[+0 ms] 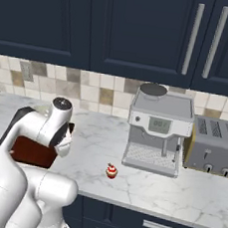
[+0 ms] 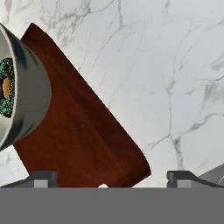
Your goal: Place the bowl with donut and the cupcake onto the tray.
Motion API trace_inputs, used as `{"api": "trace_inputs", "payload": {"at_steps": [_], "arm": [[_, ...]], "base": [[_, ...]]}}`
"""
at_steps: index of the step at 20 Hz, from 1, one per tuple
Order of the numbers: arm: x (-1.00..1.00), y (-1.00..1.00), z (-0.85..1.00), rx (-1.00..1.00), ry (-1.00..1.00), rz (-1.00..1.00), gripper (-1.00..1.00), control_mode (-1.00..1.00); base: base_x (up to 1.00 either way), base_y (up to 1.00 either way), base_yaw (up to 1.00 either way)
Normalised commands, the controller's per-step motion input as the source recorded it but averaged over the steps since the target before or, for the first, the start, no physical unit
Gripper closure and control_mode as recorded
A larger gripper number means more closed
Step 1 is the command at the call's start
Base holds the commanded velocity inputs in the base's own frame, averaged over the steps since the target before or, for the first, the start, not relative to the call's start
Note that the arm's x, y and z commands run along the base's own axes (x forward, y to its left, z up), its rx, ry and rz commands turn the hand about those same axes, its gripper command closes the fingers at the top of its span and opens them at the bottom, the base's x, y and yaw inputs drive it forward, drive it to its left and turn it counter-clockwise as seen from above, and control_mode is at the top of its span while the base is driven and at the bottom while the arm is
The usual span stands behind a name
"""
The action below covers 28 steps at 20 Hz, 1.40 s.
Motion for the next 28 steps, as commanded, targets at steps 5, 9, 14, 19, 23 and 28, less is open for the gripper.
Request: {"api": "trace_inputs", "payload": {"at_steps": [5, 9, 14, 19, 23, 28], "arm": [[0.02, -0.33, 0.15, -0.13, -0.08, 0.27, -1.00, -1.00], [-0.01, -0.38, 0.03, -0.11, 0.00, 0.24, -1.00, -1.00], [-0.01, -0.54, 0.00, -0.08, 0.09, 0.17, -1.00, -1.00], [0.00, -0.69, 0.03, -0.05, 0.00, 0.10, -1.00, -1.00], [0.00, -0.59, 0.02, -0.08, 0.00, 0.10, -1.00, -1.00], [0.00, -0.42, 0.00, -0.15, 0.04, 0.17, -1.00, -1.00]], "base": [[0.00, 0.00, 0.00], [0.00, 0.00, 0.00], [0.00, 0.00, 0.00], [0.00, 0.00, 0.00], [0.00, 0.00, 0.00], [0.00, 0.00, 0.00]]}}
